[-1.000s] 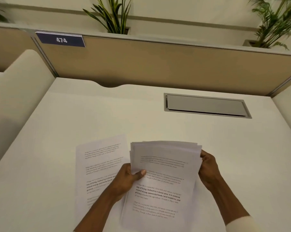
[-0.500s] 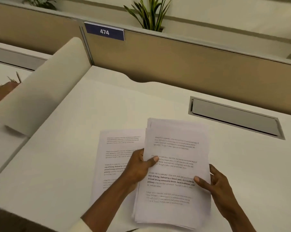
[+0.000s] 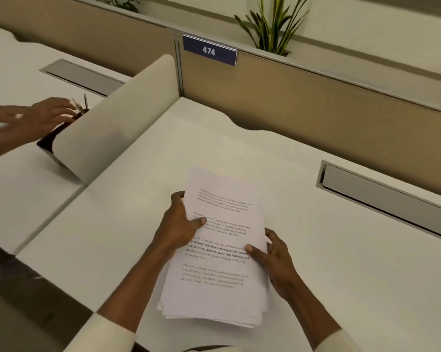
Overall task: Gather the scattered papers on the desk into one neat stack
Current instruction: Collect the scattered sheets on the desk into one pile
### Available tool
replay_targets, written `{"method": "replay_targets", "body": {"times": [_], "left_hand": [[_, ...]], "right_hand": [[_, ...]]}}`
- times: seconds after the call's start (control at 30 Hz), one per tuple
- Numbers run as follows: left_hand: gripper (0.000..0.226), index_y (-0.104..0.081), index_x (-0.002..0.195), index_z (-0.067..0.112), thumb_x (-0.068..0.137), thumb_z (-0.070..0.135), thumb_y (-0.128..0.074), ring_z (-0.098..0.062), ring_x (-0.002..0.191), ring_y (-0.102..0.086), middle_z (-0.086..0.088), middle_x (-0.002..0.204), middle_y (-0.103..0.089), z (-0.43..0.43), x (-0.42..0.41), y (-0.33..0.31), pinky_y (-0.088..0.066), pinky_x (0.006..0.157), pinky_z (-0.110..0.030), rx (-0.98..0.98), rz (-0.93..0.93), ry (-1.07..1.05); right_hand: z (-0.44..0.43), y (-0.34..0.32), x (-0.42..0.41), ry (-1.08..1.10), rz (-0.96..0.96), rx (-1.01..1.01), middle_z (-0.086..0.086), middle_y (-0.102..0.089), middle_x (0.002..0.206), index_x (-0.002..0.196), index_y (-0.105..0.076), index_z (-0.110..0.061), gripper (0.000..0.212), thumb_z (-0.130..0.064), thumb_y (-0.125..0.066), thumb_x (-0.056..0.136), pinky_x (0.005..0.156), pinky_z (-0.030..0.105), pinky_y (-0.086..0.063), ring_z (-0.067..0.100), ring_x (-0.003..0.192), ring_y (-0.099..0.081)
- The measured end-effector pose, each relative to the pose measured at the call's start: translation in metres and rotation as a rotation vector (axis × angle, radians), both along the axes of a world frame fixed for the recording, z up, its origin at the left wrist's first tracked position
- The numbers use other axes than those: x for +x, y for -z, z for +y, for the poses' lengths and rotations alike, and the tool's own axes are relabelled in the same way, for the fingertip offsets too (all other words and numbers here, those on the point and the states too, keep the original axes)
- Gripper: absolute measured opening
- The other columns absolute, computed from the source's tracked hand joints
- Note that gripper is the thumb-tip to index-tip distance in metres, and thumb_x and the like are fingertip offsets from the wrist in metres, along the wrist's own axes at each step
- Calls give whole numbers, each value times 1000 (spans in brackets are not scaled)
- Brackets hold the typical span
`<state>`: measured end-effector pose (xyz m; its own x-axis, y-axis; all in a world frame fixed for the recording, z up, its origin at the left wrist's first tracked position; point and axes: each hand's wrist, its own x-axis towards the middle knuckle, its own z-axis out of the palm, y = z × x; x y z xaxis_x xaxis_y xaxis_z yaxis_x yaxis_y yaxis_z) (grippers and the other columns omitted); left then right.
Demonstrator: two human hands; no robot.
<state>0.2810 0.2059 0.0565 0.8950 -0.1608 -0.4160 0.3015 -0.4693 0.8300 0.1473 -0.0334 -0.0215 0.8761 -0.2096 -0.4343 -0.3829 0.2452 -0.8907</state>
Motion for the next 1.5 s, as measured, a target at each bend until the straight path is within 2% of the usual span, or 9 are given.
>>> {"method": "replay_targets", "body": {"times": [0.17, 0.3, 0.53, 0.7, 0.83, 0.9, 1.1, 1.3, 1.5], "left_hand": [[87, -28, 157, 8, 92, 24, -84, -38, 130, -65, -16, 148, -63, 11, 12, 37, -55, 109, -51, 305, 94, 44], [65, -56, 137, 10, 88, 41, -85, -36, 122, -69, -12, 137, -71, 16, 6, 53, -59, 100, -49, 482, 107, 46], [83, -49, 138, 6, 85, 61, -81, -38, 143, -38, -19, 146, -45, -7, -16, 56, -51, 104, -56, 707, 167, -18], [102, -38, 146, 3, 80, 64, -84, -42, 144, -39, -22, 152, -37, -15, -19, 54, -48, 109, -59, 660, 222, -82], [118, -26, 154, -3, 78, 67, -83, -40, 137, -58, -19, 148, -58, -10, -9, 57, -35, 115, -52, 645, 226, -111], [109, -36, 147, -1, 76, 65, -86, -39, 134, -60, -16, 138, -67, -5, -6, 58, -34, 113, -50, 640, 243, -141], [26, -74, 90, 11, 80, 23, -95, -30, 88, -80, -9, 100, -84, 21, -10, 63, -66, 87, -47, 139, 204, -211], [44, -72, 133, 8, 91, 11, -84, -38, 114, -79, -16, 128, -80, 40, -33, 77, -67, 90, -49, -462, 456, 18], [44, -67, 142, 11, 100, -5, -67, -35, 123, -75, -13, 136, -77, 20, -77, 87, -63, 100, -51, -517, 537, 168]], "right_hand": [[25, 24, 12, 37, 153, -204, 0, -78, 126, 121, -63, -28, 46, -15, -92, 87, 72, 21, -64, 6, 97, -81], [33, 17, 19, 11, 241, -454, -3, -74, 125, 128, -59, -24, 53, -26, -91, 86, 88, 34, -62, 11, 106, -74], [66, 7, 22, -54, 426, -912, 9, -52, 138, 144, -53, -11, 77, -44, -88, 84, 104, 44, -51, 31, 136, -48], [68, 1, 31, -72, 500, -900, 13, -47, 142, 147, -50, -10, 86, -43, -92, 80, 102, 46, -52, 34, 139, -45], [59, -2, 36, -31, 515, -731, 5, -65, 132, 138, -52, -16, 79, -34, -94, 74, 100, 49, -60, 30, 117, -70], [57, -1, 35, 3, 511, -656, 0, -73, 122, 131, -54, -19, 73, -31, -94, 71, 98, 49, -61, 27, 108, -74], [51, 3, 22, 69, 466, -570, -2, -74, 122, 133, -57, -23, 66, -28, -91, 76, 100, 50, -60, 26, 109, -74], [38, 8, -7, 121, 382, -481, 0, -75, 123, 131, -61, -23, 54, -27, -89, 85, 101, 51, -60, 25, 108, -74], [13, 9, -69, 217, 398, -437, -3, -78, 113, 123, -68, -25, 42, -29, -90, 87, 89, 41, -61, 20, 100, -76]]}}
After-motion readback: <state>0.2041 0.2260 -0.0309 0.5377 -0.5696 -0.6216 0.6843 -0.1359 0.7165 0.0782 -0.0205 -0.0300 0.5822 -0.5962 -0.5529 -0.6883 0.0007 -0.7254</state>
